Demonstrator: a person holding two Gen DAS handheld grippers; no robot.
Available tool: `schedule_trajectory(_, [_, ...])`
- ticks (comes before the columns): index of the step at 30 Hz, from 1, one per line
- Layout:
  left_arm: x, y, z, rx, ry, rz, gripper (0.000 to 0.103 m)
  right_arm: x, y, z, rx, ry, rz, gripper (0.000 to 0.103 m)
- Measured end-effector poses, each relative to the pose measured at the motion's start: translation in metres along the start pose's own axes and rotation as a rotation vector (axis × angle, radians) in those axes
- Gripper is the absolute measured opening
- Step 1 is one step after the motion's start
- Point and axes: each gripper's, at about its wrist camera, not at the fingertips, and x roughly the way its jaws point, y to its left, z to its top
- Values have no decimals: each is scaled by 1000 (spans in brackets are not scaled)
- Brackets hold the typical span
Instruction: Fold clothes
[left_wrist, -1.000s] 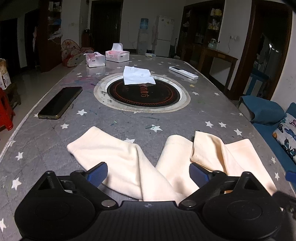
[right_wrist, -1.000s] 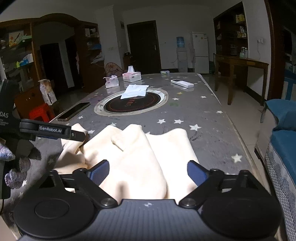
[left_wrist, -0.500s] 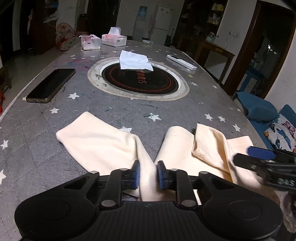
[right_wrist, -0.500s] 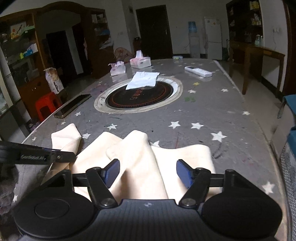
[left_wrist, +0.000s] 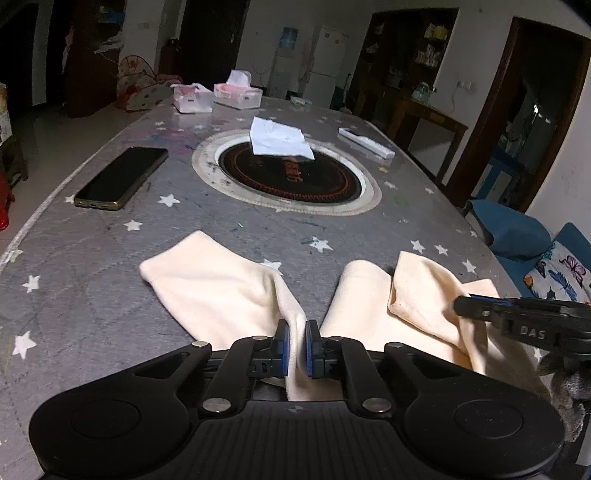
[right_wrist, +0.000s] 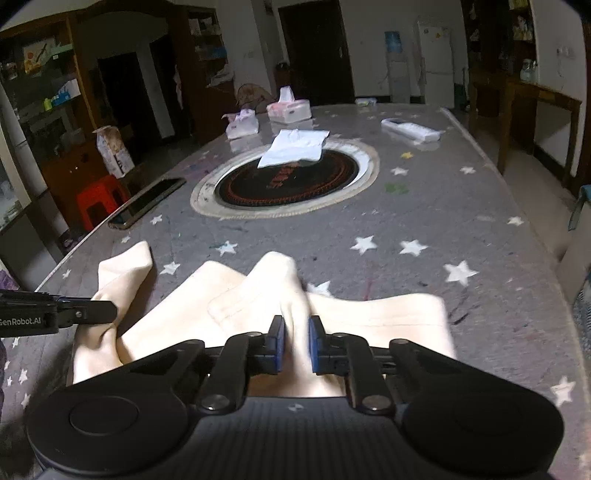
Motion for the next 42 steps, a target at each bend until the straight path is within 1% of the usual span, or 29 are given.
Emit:
schedule_trajectory(5, [-24, 7, -6, 2, -41, 8, 9, -26, -6, -3, -5, -57, -37, 5])
schedule_trajectory(11, [-51, 23, -23, -14, -55, 26, 9, -73, -25, -15, 36, -132, -106, 3])
schedule_trajectory(13, [-59, 28, -30, -17, -54, 31, 8, -83, -30, -18, 50, -131, -122, 4])
schedule_trajectory(15, [-66, 33, -39, -24, -51, 40, 8, -86, -31, -21, 43, -119, -119, 4])
schedule_trajectory(17, [-72, 38, -47, -38, -45, 50, 8, -86, -30, -22, 44, -105, -92, 8])
schedule_trajectory(19, [-79, 42, -55, -50, -42, 58, 8, -79, -26, -20, 46, -93, -68, 11])
schedule_trajectory(21, [-87, 45, -62, -60, -39, 65, 8, -68, -21, -17, 46, -78, -40, 18])
schedule_trajectory(22, [-90, 47, -66, -65, -37, 68, 8, -61, -17, -15, 45, -68, -21, 26])
schedule_trajectory(23, [-94, 49, -69, -71, -36, 72, 8, -51, -11, -14, 43, -54, -4, 30])
schedule_trajectory(25, [-99, 52, -75, -79, -30, 79, 8, -33, -2, -10, 28, -31, 17, 33])
schedule_trajectory(26, [-101, 54, -77, -84, -25, 83, 8, -24, 3, -8, 23, -20, 25, 37])
schedule_trajectory(31, [-106, 60, -91, -99, 3, 100, 8, 14, 14, -2, 4, 21, 13, 43])
schedule_trajectory(34, [-107, 63, -96, -105, 14, 108, 8, 36, 19, 1, -6, 43, -1, 43])
schedule_trajectory(35, [-107, 64, -97, -107, 17, 110, 8, 39, 20, 1, -18, 41, -4, 42])
schedule_trajectory(36, [-107, 64, -98, -104, 17, 110, 8, 38, 21, 1, -25, 42, 5, 38])
schedule_trajectory(37, [-107, 62, -97, -99, 18, 108, 8, 36, 22, 2, -31, 46, 17, 19])
schedule_trajectory(38, [-107, 61, -96, -93, 19, 106, 8, 35, 23, 2, -37, 49, 29, 7])
schedule_trajectory(40, [-107, 58, -94, -81, 18, 99, 8, 26, 24, 1, -61, 29, 9, 5])
schedule_trajectory(42, [-108, 54, -92, -66, 14, 88, 9, 9, 22, -1, -88, -15, -27, 5])
